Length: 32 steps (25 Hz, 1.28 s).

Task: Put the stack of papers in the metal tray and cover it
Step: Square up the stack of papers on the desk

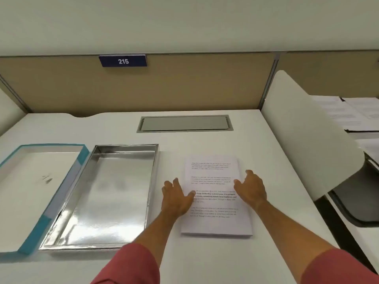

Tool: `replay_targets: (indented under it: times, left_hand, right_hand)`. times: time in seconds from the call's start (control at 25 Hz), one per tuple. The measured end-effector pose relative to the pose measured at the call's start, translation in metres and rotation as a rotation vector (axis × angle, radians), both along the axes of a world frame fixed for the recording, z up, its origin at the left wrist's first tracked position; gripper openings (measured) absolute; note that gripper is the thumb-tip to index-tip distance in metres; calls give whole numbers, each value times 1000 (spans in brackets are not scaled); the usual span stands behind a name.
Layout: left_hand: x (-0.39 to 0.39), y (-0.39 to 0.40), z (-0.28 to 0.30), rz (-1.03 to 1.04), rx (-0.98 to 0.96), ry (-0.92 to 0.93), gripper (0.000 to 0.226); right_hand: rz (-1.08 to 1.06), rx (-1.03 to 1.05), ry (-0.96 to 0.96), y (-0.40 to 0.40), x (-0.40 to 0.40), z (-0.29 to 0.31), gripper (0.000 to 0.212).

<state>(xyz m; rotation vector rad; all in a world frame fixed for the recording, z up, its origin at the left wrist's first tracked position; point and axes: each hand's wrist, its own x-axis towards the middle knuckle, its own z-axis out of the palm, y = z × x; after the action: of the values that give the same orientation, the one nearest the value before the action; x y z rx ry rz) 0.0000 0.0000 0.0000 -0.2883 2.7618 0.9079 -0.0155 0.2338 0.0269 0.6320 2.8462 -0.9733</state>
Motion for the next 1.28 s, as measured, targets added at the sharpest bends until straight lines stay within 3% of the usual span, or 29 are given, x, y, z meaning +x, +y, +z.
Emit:
replay_targets:
  times: [0.24, 0.44, 0.68, 0.92, 1.16, 1.28]
  left_hand:
    - [-5, 12, -7, 68, 68, -93, 80]
    - [-8, 28, -2, 138, 13, -164, 87]
    - [-23, 19, -4, 282, 154, -231, 79]
    - [-28, 19, -6, 280, 246, -261, 64]
    - [-25, 22, -4, 270, 171, -199, 66]
    - [-27, 18, -6, 306, 343, -201, 55]
  right_hand:
    - [-135, -145, -168, -4, 6, -23, 57]
    - [-170, -238, -161, -2, -3, -22, 41]
    - [-255, -430, -183, -1, -11, -22, 40]
    - [-202, -331, -183, -2, -14, -24, 43]
    - [-210, -449, -151, 2, -16, -24, 34]
    - [-224, -545, -150, 7, -18, -24, 31]
